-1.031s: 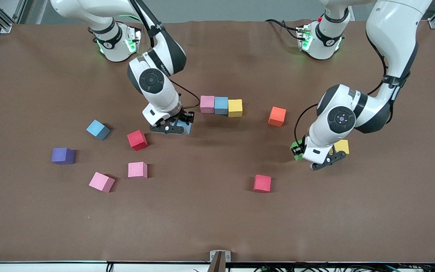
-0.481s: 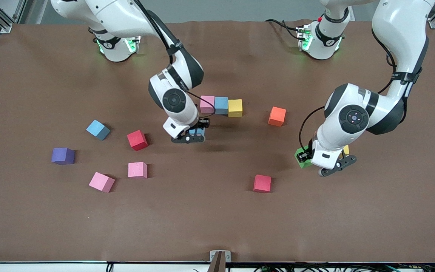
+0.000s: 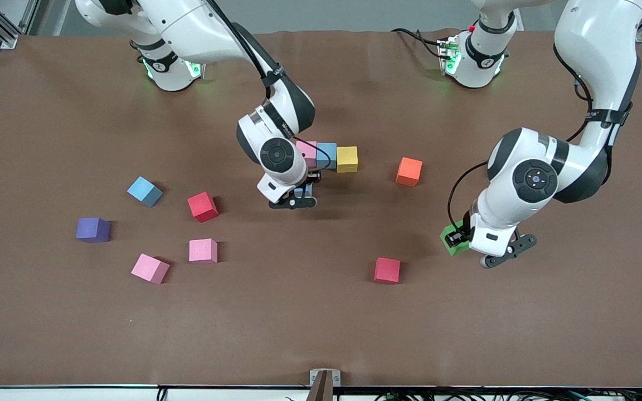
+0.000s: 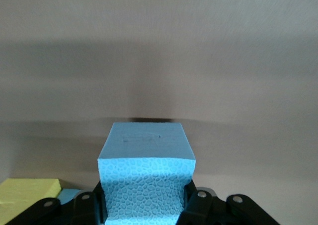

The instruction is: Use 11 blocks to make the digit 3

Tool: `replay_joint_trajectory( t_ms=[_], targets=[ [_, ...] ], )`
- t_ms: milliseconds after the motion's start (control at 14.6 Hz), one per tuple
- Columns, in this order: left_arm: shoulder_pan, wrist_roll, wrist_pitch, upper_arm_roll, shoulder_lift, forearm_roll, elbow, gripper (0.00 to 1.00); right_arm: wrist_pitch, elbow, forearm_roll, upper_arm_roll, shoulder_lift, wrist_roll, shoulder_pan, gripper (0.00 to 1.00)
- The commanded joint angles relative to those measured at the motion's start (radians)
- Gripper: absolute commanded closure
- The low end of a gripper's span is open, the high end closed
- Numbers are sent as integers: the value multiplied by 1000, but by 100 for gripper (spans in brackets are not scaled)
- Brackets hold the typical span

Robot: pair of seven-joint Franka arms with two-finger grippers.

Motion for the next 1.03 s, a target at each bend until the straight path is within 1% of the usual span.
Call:
replay_joint_trajectory(
  t_ms=[0, 137, 275, 344, 481, 687, 962],
  targets=[
    [16, 0, -21, -7, 25, 21, 44, 71, 7, -31, 25, 1, -5, -3, 25, 70],
    [19, -6, -24, -7, 23, 21, 41, 71, 6, -33, 27, 1, -5, 0, 33, 70],
    [50, 0, -22, -7, 25, 9, 43, 71, 7, -33, 30, 1, -5, 1, 42, 70],
    [65, 8, -22, -7, 36, 15, 43, 71, 7, -33, 51, -1, -5, 1, 50, 70],
    [68, 16, -22, -7, 36, 20, 41, 71, 7, -33, 64, -1, -5, 1, 54, 70],
    [74, 13, -22, -7, 11, 20, 44, 71, 6, -51, 62, -1, -8, 0, 54, 70],
    [68, 13, -25, -13, 10, 9, 49, 72, 1, -51, 54, -1, -8, -8, 54, 70]
  ],
)
